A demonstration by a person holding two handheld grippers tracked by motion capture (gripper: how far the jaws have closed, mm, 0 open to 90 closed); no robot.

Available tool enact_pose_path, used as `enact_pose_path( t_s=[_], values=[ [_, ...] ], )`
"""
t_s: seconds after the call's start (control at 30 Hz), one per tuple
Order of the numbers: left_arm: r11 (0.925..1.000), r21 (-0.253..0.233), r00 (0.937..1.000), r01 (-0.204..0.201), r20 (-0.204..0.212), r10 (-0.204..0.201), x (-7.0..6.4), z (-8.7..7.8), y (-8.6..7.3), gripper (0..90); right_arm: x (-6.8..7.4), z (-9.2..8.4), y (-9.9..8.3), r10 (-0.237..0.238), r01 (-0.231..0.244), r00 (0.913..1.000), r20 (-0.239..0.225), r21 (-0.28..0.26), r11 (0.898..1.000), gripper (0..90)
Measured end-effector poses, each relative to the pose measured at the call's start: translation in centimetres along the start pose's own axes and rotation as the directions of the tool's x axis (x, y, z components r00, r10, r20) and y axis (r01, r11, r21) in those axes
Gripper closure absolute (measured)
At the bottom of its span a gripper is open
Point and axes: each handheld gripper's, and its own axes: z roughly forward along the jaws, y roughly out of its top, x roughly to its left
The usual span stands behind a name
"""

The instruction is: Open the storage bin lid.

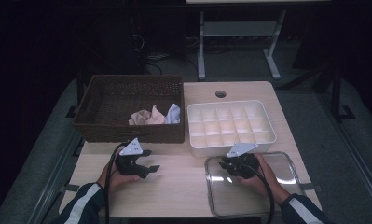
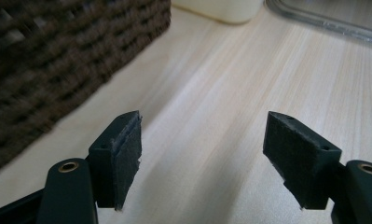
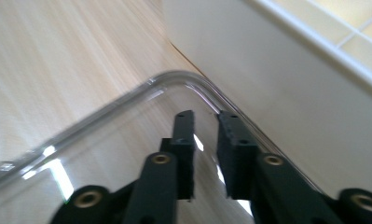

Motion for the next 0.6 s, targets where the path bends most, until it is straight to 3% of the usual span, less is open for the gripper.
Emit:
enact_pose_path(
  t_s=[0.27,0.33,0.4,0.5,0.6],
  values=[
    [1.0000,-0.005,1.0000,0.002,-0.007,-0.002,0.4,-0.5,0.2,27.2,0.3,-0.6,-0.3,0.005,-0.005,0.9994,-0.033,-0.010,1.000,57.7],
    [0.9998,-0.018,0.9999,0.011,-0.002,-0.011,0.5,-0.7,0.4,27.6,0.4,-0.7,-0.2,-0.004,0.004,0.9994,-0.035,-0.011,1.000,56.0],
    [0.9985,-0.053,0.9997,-0.011,-0.024,0.010,0.8,-1.7,1.5,28.1,0.4,-1.2,-0.2,0.005,-0.007,0.9977,-0.067,-0.033,0.999,54.8],
    [0.9959,-0.088,0.9991,-0.022,-0.038,0.019,1.3,-2.6,2.1,27.9,0.5,-1.2,-0.6,0.006,-0.008,0.9971,-0.076,-0.019,1.000,52.5],
    [0.9950,-0.100,0.9993,0.000,-0.036,-0.004,1.7,-2.9,2.0,27.7,0.5,-1.1,-0.7,0.014,-0.014,0.9975,-0.069,-0.005,1.000,50.7]
  ],
)
